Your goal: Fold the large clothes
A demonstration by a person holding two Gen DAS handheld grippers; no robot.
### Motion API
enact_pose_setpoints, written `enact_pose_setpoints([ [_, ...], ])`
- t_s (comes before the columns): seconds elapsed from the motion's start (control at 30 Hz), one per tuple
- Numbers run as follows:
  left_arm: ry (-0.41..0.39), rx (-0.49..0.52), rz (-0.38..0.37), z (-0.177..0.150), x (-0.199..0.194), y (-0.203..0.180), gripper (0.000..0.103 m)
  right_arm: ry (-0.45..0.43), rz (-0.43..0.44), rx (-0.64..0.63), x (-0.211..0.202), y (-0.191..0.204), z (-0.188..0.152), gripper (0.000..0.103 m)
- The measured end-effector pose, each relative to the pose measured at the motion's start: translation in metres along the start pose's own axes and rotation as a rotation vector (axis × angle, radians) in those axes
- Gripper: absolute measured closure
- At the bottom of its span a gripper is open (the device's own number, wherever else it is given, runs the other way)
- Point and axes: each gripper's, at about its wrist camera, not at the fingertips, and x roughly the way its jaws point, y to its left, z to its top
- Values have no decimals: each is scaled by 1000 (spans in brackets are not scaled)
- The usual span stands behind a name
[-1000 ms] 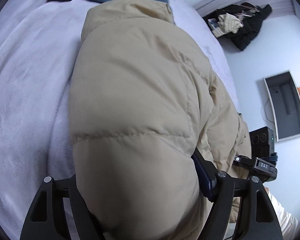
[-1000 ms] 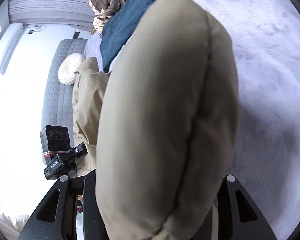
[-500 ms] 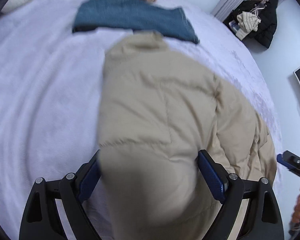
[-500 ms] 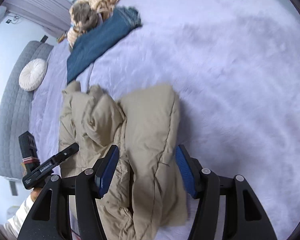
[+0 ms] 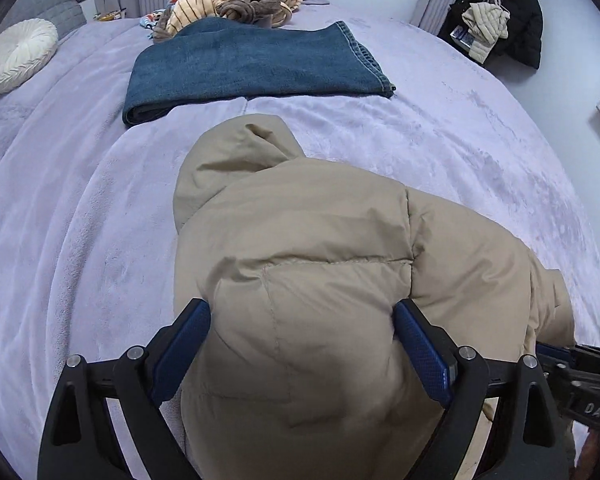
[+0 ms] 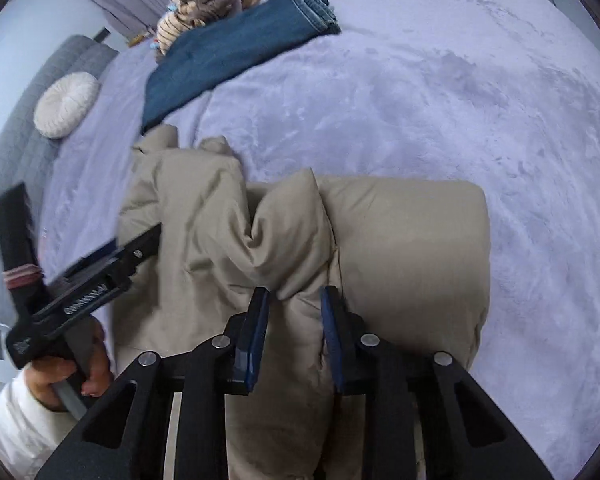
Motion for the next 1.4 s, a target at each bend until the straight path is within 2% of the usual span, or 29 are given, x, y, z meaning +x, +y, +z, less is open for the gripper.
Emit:
enact_pose_setpoints([
  [0.07,12,4,9,-1,1,-5,10,12,-57,-5,15,-9,-7,84],
  [0.23,40,18,26,-2,-11,-5,10,15,-32,29,23,-23,-10,84],
  [0.4,68,17,18,-17,-39,1,6,11,-20,20,12,-22,-17,83],
  [0.5,82,17,29,-31,-52,4,6,11,-29,19,3,-20,-21,80],
  [0.53,86,14,33,-37,-56,5,0,9,-29,16,0,-18,-22,80],
  [0.73,103,-27,40,-57,-72,12,0,3,-31,2,-23,-11,-39,79],
  [0.83,106,-14,81,-66,-80,12,0,-5,-37,5,-37,-6,-52,79],
  [1.03,129,-18,94,-89,-95,18,0,-29,-60,-20,-64,6,-85,79],
  [1.27,138,-23,114,-109,-115,28,0,52,-110,-9,-56,5,-124,76],
  [1.4,132,-13,110,-120,-129,29,0,69,-116,54,-52,-4,-138,76],
])
